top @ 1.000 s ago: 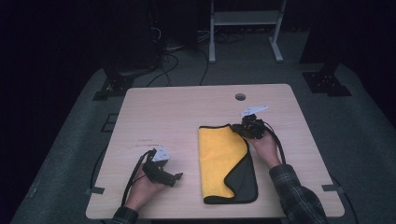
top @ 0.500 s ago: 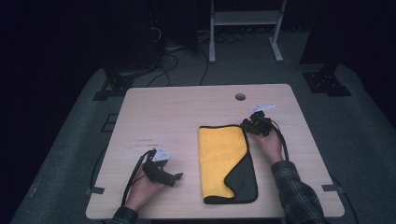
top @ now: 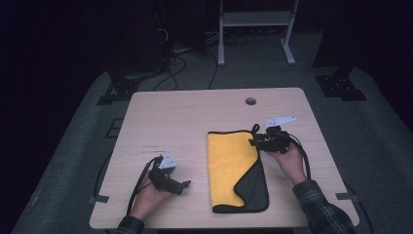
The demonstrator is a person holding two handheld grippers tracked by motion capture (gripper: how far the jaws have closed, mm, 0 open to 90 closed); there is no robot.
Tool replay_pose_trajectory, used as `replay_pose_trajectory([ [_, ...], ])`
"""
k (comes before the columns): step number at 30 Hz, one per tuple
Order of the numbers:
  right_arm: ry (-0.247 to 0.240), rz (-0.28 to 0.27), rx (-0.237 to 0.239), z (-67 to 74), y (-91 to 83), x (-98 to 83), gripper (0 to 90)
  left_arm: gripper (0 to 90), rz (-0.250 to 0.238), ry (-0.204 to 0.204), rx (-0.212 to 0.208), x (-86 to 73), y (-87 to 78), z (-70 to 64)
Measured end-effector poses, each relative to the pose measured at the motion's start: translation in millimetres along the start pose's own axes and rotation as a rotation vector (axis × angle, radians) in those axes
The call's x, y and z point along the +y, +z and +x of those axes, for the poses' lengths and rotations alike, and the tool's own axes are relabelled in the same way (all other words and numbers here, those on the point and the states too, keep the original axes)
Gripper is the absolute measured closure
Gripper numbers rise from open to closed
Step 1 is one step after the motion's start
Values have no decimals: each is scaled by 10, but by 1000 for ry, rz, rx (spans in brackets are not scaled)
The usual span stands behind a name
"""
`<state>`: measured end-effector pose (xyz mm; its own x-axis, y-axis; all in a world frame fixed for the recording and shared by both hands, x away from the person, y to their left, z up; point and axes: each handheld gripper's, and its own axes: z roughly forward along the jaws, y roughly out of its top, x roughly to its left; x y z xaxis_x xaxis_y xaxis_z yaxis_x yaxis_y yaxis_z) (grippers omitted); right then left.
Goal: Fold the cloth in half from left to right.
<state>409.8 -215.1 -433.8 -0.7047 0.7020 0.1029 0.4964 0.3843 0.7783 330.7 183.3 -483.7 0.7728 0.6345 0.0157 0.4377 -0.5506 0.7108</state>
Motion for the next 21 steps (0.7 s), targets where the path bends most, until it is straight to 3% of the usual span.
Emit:
replay_pose_trajectory([
  [7,-81,6,101,463,-187,-136,599,0,-1,-1,0,0,0,-1],
  [9,-88,9,117,526,-196,-164,594,0,0,0,0,0,0,0],
  [10,-111,34,139,666,-209,-241,569,0,0,3,1,1,0,2],
  [21,-136,87,233,1018,-181,-465,380,0,-4,-1,1,0,2,-1],
])
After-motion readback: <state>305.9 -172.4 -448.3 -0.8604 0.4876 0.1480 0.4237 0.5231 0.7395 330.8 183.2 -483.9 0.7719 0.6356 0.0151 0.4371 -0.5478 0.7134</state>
